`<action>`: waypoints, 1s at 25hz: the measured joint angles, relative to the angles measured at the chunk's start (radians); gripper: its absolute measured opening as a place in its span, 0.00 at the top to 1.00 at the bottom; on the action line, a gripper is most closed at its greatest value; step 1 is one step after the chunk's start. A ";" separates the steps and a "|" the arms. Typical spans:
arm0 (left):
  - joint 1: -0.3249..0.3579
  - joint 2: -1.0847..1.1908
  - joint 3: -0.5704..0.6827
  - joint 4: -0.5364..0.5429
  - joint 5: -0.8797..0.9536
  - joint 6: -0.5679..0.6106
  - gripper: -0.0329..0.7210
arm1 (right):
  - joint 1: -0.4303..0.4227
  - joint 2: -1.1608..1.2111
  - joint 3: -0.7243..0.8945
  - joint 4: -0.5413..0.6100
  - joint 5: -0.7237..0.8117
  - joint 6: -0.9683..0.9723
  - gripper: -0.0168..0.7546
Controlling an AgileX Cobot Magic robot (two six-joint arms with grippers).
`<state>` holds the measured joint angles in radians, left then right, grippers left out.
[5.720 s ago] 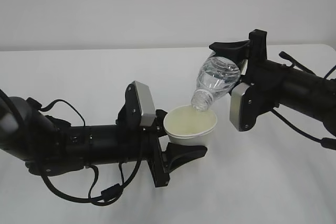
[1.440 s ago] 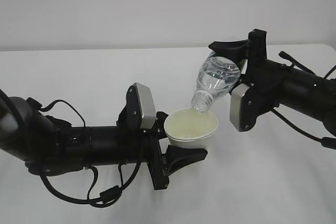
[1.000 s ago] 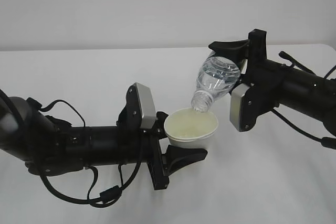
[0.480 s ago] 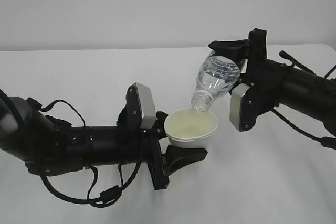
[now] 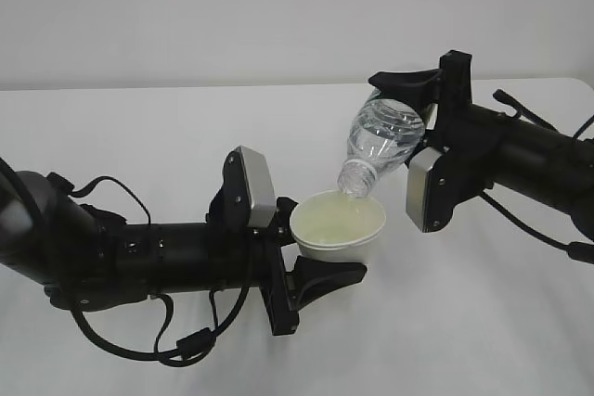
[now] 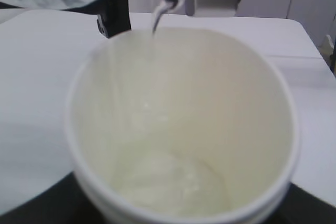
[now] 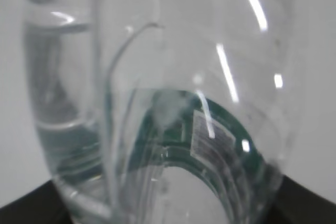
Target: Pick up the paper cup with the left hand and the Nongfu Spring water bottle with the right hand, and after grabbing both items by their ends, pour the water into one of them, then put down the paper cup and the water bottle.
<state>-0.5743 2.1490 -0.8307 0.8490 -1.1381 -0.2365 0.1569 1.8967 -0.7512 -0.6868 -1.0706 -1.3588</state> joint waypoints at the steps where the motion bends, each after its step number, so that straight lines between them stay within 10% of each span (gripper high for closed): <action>1: 0.000 0.000 0.000 0.000 0.000 0.000 0.39 | 0.000 0.000 0.000 0.000 -0.001 -0.001 0.38; 25: 0.000 0.000 0.000 0.000 0.000 0.000 0.39 | 0.000 0.000 0.000 0.000 -0.002 -0.013 0.38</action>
<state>-0.5743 2.1490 -0.8307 0.8490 -1.1381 -0.2365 0.1569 1.8967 -0.7512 -0.6868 -1.0730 -1.3719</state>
